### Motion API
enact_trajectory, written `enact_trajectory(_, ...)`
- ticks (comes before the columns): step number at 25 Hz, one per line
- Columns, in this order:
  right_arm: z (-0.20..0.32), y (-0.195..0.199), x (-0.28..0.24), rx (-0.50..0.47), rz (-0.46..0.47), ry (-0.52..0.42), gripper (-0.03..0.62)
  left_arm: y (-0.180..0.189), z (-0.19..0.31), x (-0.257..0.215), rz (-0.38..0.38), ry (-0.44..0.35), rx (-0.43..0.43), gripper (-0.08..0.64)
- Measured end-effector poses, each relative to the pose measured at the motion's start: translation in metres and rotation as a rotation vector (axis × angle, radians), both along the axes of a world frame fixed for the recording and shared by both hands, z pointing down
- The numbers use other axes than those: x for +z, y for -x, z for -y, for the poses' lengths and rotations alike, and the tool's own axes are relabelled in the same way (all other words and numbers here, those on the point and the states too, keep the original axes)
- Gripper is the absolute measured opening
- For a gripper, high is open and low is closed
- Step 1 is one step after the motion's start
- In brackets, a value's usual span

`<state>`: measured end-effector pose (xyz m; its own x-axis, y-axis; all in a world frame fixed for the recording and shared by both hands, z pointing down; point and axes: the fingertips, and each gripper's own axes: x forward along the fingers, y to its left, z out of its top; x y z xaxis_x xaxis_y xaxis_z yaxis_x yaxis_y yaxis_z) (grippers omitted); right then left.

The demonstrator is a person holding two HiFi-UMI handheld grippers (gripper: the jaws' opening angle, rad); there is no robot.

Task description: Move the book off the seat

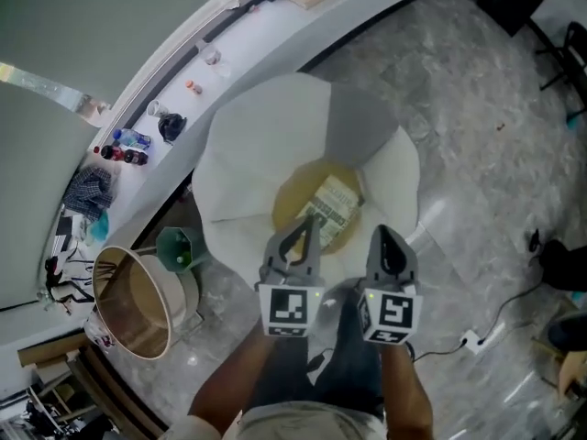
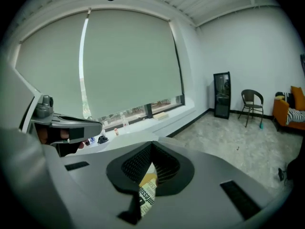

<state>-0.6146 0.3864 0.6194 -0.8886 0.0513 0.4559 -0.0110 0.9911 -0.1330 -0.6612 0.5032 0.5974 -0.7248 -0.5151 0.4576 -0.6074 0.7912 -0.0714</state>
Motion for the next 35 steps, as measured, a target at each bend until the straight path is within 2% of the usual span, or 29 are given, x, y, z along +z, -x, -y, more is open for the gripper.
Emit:
enact_trajectory(3, -0.011, 0.004, 0.045, 0.071, -0.061, 0.02, 0.002, 0.011, -0.011, 0.041, -0.053, 0.015, 0.038, 0.002)
enact_trajectory(11, -0.024, 0.015, 0.165, 0.165, -0.154, 0.001, 0.002, 0.024, -0.02, 0.167, -0.153, 0.055, 0.146, 0.002)
enact_trajectory(13, -0.023, 0.015, 0.193, 0.181, -0.181, -0.004, 0.002, 0.029, -0.022, 0.196, -0.153, 0.074, 0.168, 0.002)
enact_trajectory(21, -0.039, 0.003, 0.313, 0.214, -0.26, 0.04, 0.002, 0.035, -0.035, 0.329, -0.242, 0.119, 0.154, 0.002)
enact_trajectory(28, -0.054, -0.004, 0.381, 0.268, -0.323, 0.096, 0.002, 0.029, -0.045, 0.392, -0.285, 0.156, 0.186, 0.002)
enact_trajectory(33, -0.054, -0.012, 0.418, 0.306, -0.368, 0.165, 0.003, 0.031, -0.048, 0.433, -0.344, 0.198, 0.177, 0.002)
enact_trajectory(35, -0.055, -0.014, 0.429, 0.305, -0.381, 0.185, 0.038, 0.032, -0.05, 0.448, -0.374, 0.222, 0.176, 0.013)
